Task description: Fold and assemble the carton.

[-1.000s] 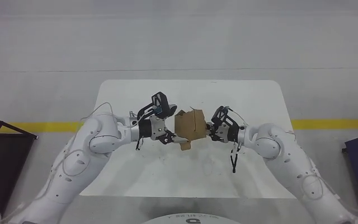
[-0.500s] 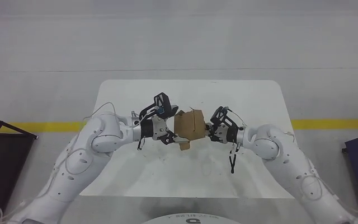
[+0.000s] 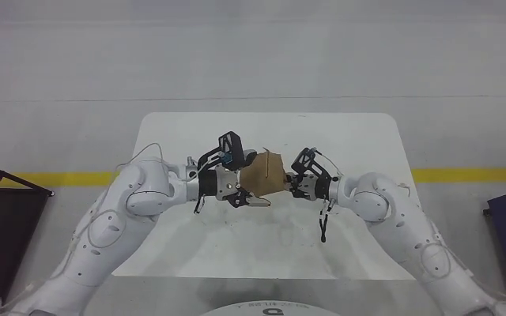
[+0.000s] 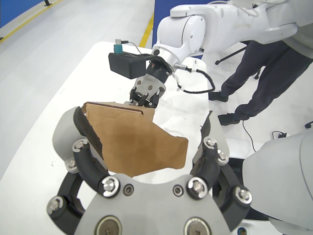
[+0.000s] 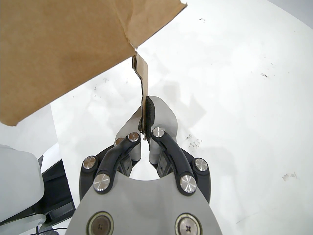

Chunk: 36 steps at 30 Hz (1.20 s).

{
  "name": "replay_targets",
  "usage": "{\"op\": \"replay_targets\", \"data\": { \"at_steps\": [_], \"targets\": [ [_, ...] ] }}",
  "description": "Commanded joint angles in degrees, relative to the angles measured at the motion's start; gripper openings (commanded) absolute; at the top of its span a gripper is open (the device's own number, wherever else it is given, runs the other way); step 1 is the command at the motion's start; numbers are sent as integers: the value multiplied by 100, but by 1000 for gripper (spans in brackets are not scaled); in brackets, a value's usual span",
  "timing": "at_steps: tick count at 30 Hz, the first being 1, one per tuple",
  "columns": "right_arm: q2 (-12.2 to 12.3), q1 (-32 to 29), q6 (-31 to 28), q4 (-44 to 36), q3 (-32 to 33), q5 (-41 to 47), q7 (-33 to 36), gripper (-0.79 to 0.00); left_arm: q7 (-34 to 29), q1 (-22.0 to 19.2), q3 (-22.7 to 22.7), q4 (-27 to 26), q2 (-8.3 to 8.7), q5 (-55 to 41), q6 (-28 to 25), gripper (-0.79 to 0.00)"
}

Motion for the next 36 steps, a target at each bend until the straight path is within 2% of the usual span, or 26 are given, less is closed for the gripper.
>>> {"op": "replay_targets", "data": {
  "at_steps": [1,11,16,19,24,27,30,36],
  "targets": [
    [-21,58,25,80,-56,114,76,-785,-7,-33,46,21,-6,16,27,0],
    [-117,294,-29,314,-300,302,164,-785,-62,-192,253,276,-39,26,230,0],
    [-140,342,-33,353,-353,169,144,-785,45,-251,200,328,-34,-192,114,0],
    [-143,353,-35,367,-355,2,92,-785,67,-232,-65,342,17,-294,-42,0],
    [-142,319,-22,357,-333,-215,-10,-785,126,-39,-754,395,138,-301,-17,0],
    [-141,308,-46,341,-317,-298,-45,-785,35,49,-937,402,183,-239,-40,0],
    [-144,288,-25,289,-314,-398,-95,-785,-19,60,-859,518,183,-245,-23,0],
    [-138,258,-107,254,-251,-401,-145,-785,-175,-226,-365,826,122,-189,-165,0]
  ]
}}
